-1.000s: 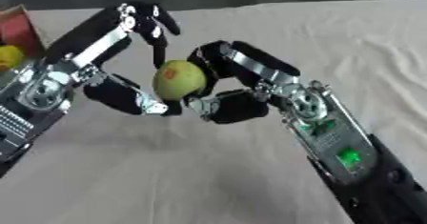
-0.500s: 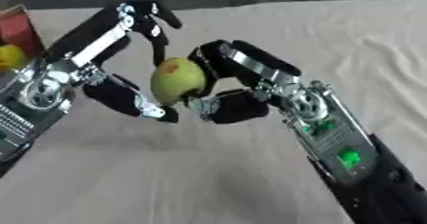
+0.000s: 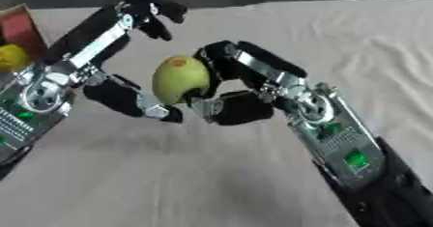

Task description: Pick up the objects with one hand, pass them to the other hand, and then place them into the box on the other side of the table.

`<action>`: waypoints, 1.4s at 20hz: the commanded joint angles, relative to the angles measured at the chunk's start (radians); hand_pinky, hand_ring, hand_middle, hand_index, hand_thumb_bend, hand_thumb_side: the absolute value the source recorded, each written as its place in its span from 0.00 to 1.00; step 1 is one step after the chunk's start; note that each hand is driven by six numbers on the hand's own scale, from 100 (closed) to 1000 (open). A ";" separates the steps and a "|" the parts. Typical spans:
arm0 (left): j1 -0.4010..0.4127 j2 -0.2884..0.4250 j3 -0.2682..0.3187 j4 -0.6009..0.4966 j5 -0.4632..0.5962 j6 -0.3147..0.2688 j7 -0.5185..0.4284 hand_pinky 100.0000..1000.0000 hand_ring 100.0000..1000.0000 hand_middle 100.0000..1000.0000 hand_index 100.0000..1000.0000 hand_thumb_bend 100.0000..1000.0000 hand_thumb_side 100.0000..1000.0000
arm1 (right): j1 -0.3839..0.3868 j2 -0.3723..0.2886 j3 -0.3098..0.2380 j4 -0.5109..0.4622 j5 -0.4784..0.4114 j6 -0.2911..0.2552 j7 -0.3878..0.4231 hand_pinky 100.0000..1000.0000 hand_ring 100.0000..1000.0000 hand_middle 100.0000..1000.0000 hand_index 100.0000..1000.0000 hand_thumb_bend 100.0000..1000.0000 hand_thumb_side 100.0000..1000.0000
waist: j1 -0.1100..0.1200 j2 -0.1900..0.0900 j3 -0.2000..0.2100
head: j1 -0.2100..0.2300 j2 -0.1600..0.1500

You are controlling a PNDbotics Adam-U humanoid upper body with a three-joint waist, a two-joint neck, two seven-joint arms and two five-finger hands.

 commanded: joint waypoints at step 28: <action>-0.021 -0.011 -0.008 0.039 0.120 0.016 -0.046 0.50 0.47 0.55 0.57 0.36 0.00 | -0.011 -0.010 -0.013 -0.038 -0.022 0.000 -0.004 0.47 0.43 0.41 0.42 0.00 0.00 | 0.000 -0.018 -0.010 | 0.013 -0.011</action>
